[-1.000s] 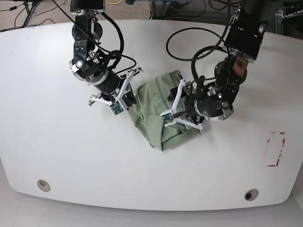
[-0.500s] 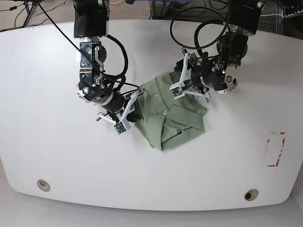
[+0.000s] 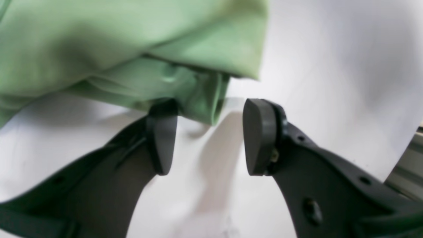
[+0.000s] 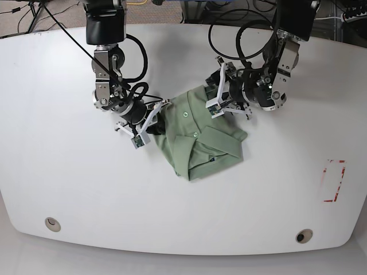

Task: Layout the t-shirt on the table in an organized manner, then fold the t-shirt properly
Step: 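Spread the shirt flat with both grippers, collar side showing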

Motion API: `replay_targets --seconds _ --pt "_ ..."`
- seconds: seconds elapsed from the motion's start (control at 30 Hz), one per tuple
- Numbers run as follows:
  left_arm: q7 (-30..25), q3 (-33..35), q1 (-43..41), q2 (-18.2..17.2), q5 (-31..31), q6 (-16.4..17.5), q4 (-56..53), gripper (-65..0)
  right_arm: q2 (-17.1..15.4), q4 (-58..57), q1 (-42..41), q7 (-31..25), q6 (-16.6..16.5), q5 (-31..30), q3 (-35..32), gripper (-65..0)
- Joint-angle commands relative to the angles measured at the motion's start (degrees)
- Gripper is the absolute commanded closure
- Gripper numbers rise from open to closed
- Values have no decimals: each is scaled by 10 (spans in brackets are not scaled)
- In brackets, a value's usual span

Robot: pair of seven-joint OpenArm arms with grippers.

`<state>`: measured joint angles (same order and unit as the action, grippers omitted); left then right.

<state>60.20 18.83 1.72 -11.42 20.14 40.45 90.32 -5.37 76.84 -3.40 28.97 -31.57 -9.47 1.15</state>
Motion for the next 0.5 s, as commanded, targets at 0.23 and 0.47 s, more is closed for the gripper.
replay_targets --seconds 0.23,0.47 --pt "-2 0 69 -4 -10 -4 -117 -306 -19 98 100 10 -3 2 2 -73" --pt "-31 0 88 -4 -10 -4 -131 -306 -15 152 159 10 1 2 0 -73"
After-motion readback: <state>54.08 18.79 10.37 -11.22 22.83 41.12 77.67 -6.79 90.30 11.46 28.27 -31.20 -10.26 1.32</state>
